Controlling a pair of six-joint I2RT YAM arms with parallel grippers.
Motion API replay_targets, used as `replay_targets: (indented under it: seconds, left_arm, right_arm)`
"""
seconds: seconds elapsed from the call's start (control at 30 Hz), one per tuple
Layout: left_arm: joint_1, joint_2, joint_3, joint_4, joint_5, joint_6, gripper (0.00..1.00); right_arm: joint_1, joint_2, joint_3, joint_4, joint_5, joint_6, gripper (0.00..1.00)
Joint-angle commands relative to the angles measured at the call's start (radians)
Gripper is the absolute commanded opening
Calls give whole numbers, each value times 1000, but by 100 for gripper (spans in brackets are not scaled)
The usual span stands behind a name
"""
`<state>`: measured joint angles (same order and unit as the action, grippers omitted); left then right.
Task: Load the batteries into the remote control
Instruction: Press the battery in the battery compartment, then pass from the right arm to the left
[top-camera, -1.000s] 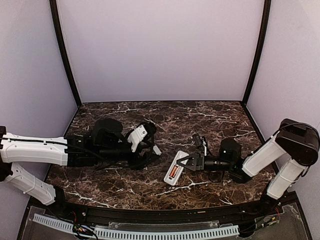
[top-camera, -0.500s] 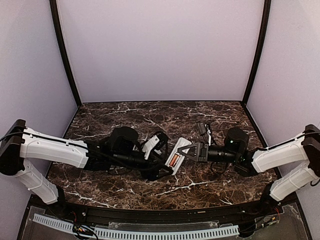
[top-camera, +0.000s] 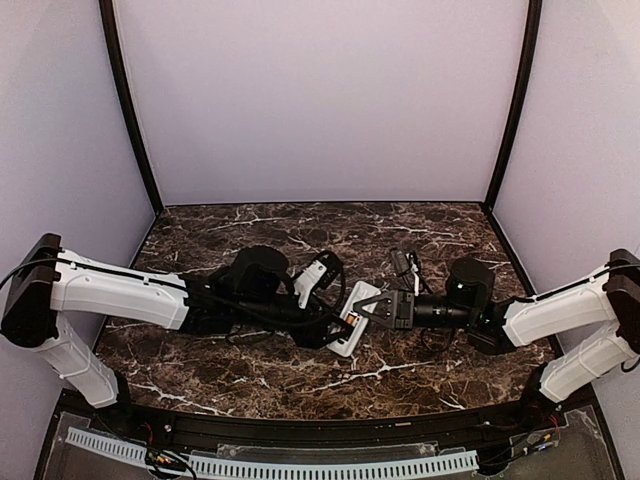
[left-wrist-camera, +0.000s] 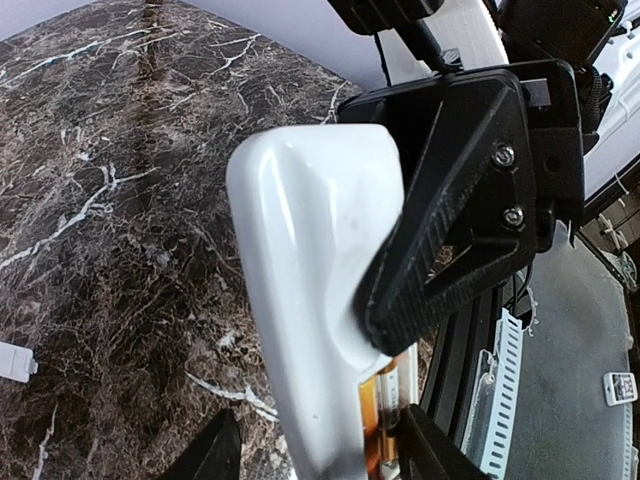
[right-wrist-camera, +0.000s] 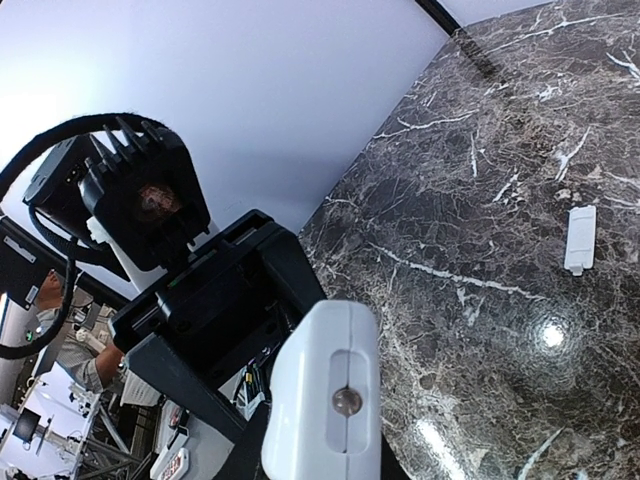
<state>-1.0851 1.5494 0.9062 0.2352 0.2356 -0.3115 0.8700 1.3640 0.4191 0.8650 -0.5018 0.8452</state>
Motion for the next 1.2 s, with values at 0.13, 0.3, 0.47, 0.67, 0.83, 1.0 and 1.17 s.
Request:
replay_targets:
  seconds: [0.13,0.3,0.47,0.67,0.83,1.0,1.17]
  left_arm:
    - [4,42,63,-138,-81,33,47]
    - [21,36,81,-216,-164,48,44]
    - [49,1,76,-202,-157,62,62]
    - [85,23,140,-284,-205,115,66]
    - [135,132,296,-528,-321,176,57]
    - [142,257,433,-679,-365,244,51]
    - [140,206,344,-485,-128,223,61]
  right_arm:
    - [10,-23,27,50,-8,0,0]
    - [-3,-77,18,-16,19,-23,0]
    - [-50,-117,-8,-99,39,-25,0]
    - [-136,-167,-58,-181,51,-11,0]
    - [-180,-215,-50,-319,60,-57,0]
    - [-197,-185,-23,-385,45,-94,0]
    - [-198,-86,-20,-284,-2,-71,0]
